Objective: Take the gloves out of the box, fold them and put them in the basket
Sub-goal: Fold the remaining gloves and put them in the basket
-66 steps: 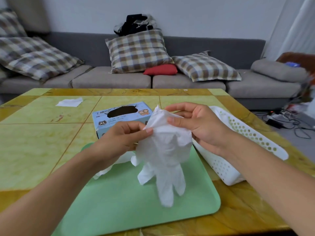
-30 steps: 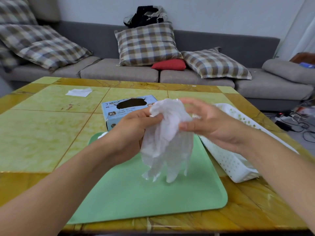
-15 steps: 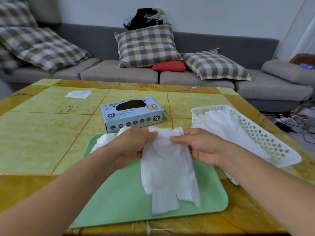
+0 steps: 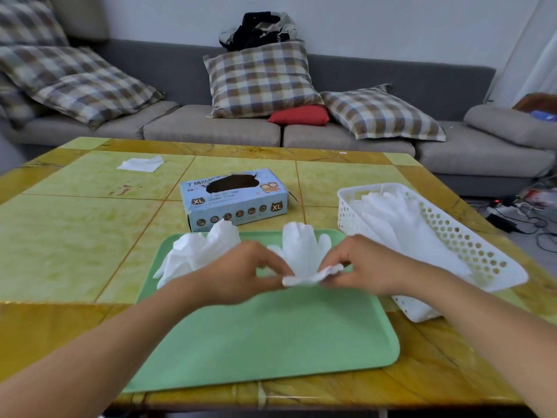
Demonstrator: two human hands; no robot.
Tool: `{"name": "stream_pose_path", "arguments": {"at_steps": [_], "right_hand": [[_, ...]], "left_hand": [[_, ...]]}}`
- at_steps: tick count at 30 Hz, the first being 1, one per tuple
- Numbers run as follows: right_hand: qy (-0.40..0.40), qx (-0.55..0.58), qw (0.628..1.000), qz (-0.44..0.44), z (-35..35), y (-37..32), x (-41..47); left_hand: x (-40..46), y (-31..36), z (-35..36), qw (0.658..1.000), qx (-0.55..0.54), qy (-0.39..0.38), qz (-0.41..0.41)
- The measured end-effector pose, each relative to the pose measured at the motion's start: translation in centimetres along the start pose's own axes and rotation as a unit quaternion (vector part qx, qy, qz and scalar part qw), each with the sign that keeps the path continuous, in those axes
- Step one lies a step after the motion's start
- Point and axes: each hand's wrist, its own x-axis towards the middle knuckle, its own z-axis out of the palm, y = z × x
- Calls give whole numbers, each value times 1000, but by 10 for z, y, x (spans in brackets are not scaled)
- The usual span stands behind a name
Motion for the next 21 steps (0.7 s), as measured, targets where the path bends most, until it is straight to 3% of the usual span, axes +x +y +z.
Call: {"name": "stream_pose_path", "arguments": {"at_steps": [2, 6, 9, 12, 16, 19, 21], "right_hand": [[-61, -44, 997, 4, 6, 2, -2], [-130, -84, 988, 3, 3, -3, -13], [-219, -91, 971, 24, -6, -12, -22], [-204, -32, 977, 43, -11, -15, -16], [-39, -27, 999, -2, 8, -18, -1], [-143, -151, 978, 22, 36, -24, 0], [-188, -167, 967, 49, 48, -23, -1]], "left_hand": [[-1, -6, 16, 998, 23, -54, 7], [-1, 2, 25, 995, 27, -80, 46], [-3, 13, 21, 984, 32, -172, 42], [-4, 20, 5, 972, 26, -231, 16], [-1, 19, -26, 994, 47, -102, -7], [-9, 2, -54, 987, 147, 37, -54], [-21, -19, -70, 967, 216, 88, -106]]}}
